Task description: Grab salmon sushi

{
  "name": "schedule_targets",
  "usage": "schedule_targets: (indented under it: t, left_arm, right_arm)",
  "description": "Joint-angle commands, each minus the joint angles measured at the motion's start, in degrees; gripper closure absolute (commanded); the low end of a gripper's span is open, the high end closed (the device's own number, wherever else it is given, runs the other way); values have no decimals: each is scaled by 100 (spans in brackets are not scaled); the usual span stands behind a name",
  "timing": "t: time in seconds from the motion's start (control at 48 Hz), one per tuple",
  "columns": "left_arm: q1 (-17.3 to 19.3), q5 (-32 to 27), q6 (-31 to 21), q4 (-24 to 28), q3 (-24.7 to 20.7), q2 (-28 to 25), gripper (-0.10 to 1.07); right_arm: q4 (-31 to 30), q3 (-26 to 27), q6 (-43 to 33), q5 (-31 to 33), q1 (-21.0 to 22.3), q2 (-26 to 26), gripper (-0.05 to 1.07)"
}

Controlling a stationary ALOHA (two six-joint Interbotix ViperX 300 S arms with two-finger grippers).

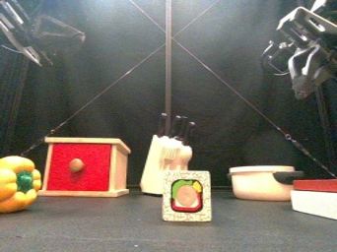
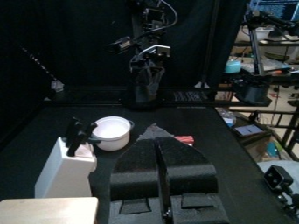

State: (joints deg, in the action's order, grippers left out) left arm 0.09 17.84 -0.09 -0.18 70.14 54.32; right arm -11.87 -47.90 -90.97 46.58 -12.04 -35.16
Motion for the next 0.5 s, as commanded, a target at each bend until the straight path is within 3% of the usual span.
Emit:
schedule_targets:
  t: [0.0,0.479]
  left_arm:
    - [9,53,-9,0,-79,-35,100]
    - [18,44,-9,0,-44,-35,100]
  right_arm:
    - [-352,132,-475,-9,-387,185,97]
    - [-1257,378,-2646,237,-1503,1468,97]
